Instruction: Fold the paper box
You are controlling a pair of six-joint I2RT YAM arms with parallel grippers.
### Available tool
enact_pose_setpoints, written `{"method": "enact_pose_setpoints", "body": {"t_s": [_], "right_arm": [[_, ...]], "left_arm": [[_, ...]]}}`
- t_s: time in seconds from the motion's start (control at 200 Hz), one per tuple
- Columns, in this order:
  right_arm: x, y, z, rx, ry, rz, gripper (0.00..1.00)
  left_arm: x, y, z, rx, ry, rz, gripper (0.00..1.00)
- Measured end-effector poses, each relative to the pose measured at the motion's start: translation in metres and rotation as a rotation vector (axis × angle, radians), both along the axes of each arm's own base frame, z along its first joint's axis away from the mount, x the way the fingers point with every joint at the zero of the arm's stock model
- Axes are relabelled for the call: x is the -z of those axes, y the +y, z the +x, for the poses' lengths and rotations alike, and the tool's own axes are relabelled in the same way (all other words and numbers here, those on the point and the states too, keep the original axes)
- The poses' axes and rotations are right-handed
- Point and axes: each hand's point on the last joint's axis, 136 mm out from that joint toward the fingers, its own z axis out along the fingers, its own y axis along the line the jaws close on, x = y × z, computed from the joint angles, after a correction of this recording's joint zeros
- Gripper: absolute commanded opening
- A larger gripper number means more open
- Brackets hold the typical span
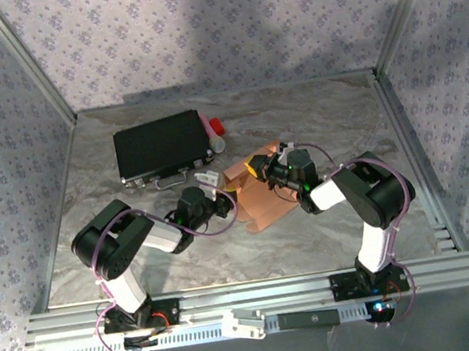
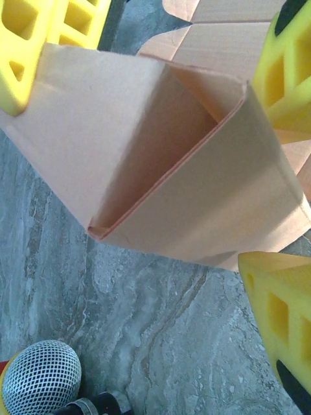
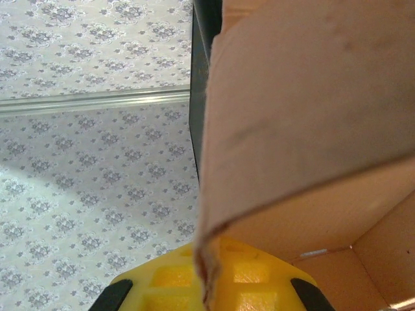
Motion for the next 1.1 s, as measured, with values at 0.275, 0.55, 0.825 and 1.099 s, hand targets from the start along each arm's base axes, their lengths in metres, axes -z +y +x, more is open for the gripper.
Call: {"method": "enact_pose_setpoints", "body": {"t_s": [0.275,0.55,0.825,1.099], "right_arm": [[0.000,0.001,0.000,0.016,0.001,-0.001,0.00],[0.000,0.002,0.001,0.027,0.005,0.001,0.00],[0.001,0.000,0.003,0.051,0.009,0.003,0.00],[0.001,-0.001,0.004,0.069,0.018,0.011,0.00]], "left_arm": [[-0.002,-0.007,0.004,-0.048,-0.017,0.003,0.47],[-0.002,-0.002,0.011,-0.120,-0.033,0.022,0.42],[-0.002,-0.004,0.014,-0.191,-0.055,0.053,0.34],[-0.002,-0.005,0.019,-0.291,-0.071,0.095,0.34]]}}
